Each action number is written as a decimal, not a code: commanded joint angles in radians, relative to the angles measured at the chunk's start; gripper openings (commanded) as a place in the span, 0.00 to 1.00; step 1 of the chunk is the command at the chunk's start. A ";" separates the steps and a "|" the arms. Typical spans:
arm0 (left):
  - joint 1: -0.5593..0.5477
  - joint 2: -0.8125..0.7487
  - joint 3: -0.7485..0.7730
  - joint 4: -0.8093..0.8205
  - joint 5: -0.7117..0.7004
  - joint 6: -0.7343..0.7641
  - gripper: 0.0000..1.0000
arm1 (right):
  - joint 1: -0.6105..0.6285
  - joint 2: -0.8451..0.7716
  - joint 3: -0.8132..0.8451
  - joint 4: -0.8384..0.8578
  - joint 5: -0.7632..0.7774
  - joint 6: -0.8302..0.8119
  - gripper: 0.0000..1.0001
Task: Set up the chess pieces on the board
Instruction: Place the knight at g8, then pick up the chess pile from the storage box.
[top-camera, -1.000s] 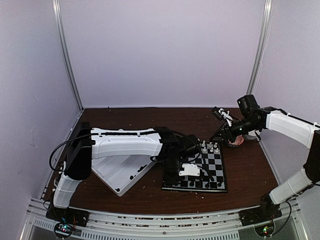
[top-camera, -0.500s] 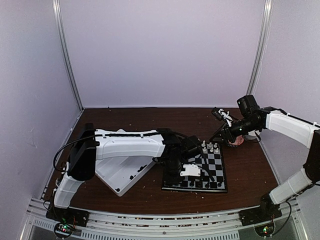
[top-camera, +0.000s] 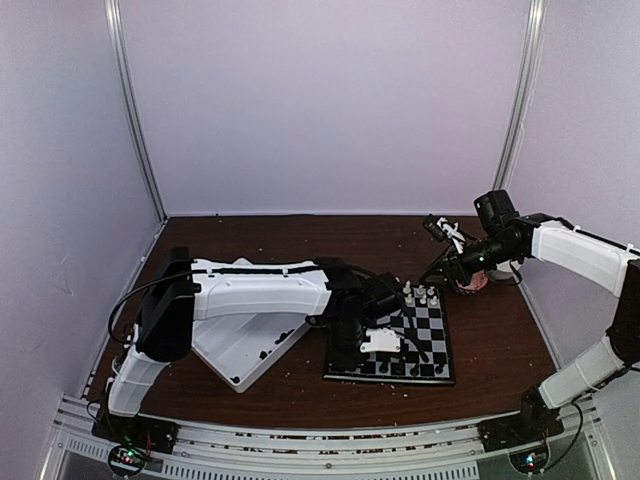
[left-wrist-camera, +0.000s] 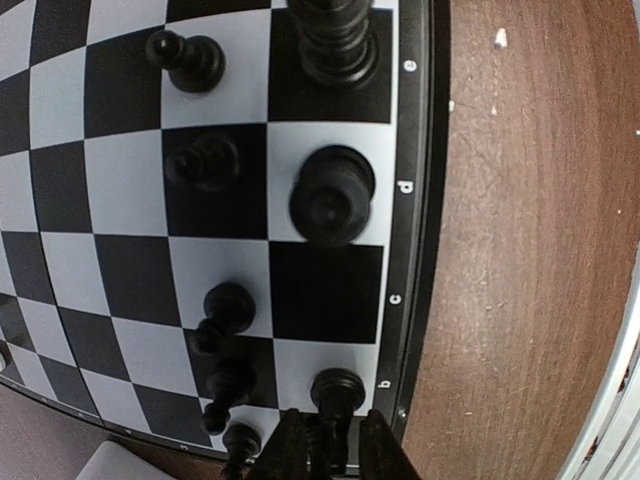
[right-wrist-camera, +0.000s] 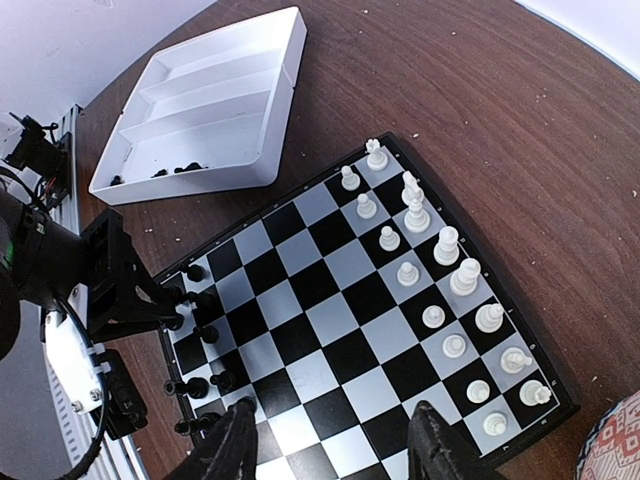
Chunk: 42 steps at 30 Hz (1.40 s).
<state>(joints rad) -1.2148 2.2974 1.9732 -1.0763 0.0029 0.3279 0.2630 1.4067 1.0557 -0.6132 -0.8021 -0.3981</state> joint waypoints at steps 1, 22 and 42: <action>-0.002 -0.046 0.001 0.025 -0.010 -0.009 0.21 | -0.004 -0.001 0.016 -0.008 -0.015 -0.015 0.52; 0.379 -0.781 -0.878 0.527 0.024 -0.557 0.32 | -0.005 -0.014 0.028 -0.048 0.107 -0.064 0.51; 0.455 -0.534 -0.933 0.783 0.219 -0.543 0.30 | -0.004 0.065 0.043 -0.138 0.240 -0.105 0.48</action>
<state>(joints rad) -0.7601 1.7245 1.0267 -0.3435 0.1822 -0.2138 0.2630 1.4723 1.0908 -0.7460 -0.5827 -0.5091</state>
